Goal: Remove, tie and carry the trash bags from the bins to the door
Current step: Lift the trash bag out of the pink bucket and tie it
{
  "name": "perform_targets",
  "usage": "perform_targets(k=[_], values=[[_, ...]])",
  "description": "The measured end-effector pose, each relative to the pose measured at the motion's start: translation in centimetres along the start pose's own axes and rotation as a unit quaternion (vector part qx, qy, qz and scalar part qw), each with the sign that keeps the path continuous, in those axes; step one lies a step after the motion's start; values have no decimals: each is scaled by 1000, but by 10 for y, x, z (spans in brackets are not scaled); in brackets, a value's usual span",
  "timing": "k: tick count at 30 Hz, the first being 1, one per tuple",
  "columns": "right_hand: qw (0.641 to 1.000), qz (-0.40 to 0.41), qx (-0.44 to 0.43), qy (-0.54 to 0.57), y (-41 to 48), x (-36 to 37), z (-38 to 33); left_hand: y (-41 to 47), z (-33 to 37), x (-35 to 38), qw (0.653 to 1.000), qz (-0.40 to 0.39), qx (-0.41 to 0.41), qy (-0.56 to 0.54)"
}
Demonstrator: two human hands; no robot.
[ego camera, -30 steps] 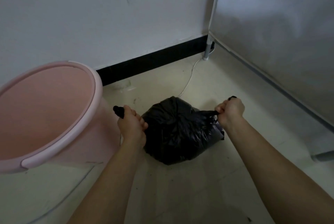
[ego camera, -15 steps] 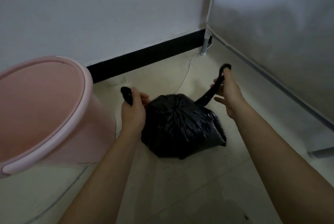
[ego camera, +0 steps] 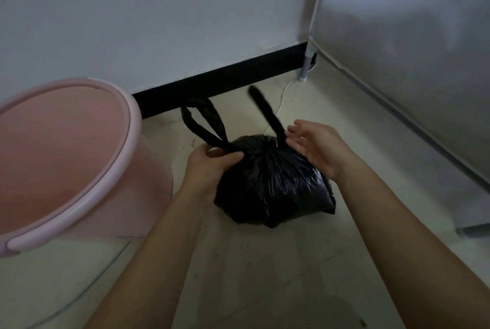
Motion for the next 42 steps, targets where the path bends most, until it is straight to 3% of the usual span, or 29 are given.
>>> perform_targets(k=[3,6,8,10,12,14,16,19,22,24,26,30,37,40,42], values=[[960,66,-11,-272,-2,-11,12,-5,-21,6,1000,27,4,6],[910,54,12,-410,-2,-17,21,-6,-30,14,993,48,55,91],[915,55,2,-400,-2,-16,24,-9,-25,23,977,43,122,169],[958,41,20,-283,-3,-12,29,-11,-15,31,950,37,204,235],[987,3,50,-153,-5,-7,30,-15,-2,34,927,51,268,257],[993,-25,51,-107,-4,-4,28,-18,11,31,918,83,315,227],[987,-3,10,-158,-1,-1,27,-20,17,28,935,98,303,158],[962,45,-103,-250,4,9,22,-21,20,38,964,44,256,54],[944,50,-159,-286,6,17,17,-17,19,42,984,20,167,-61],[901,40,-193,-386,3,20,19,-8,10,38,993,14,96,-68],[830,10,-230,-508,-3,25,27,0,-1,33,998,-1,34,-50],[738,-36,-282,-612,-8,33,32,10,-4,23,990,-57,-46,-116],[571,-81,-382,-722,-12,46,29,9,4,16,973,-221,-59,-40],[541,-105,-386,-740,-12,48,33,4,7,18,964,-259,-56,-20],[513,-101,-403,-751,-12,49,37,7,4,16,970,-238,-50,-7]])
Point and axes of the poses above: each hand's wrist, its own y-axis towards the middle knuckle, its own x-axis out of the palm, z = x × y, the point moved 5 cm from there along y, towards the middle knuckle, and after that the axes turned 5 degrees about -y, right-handed, at the moved point
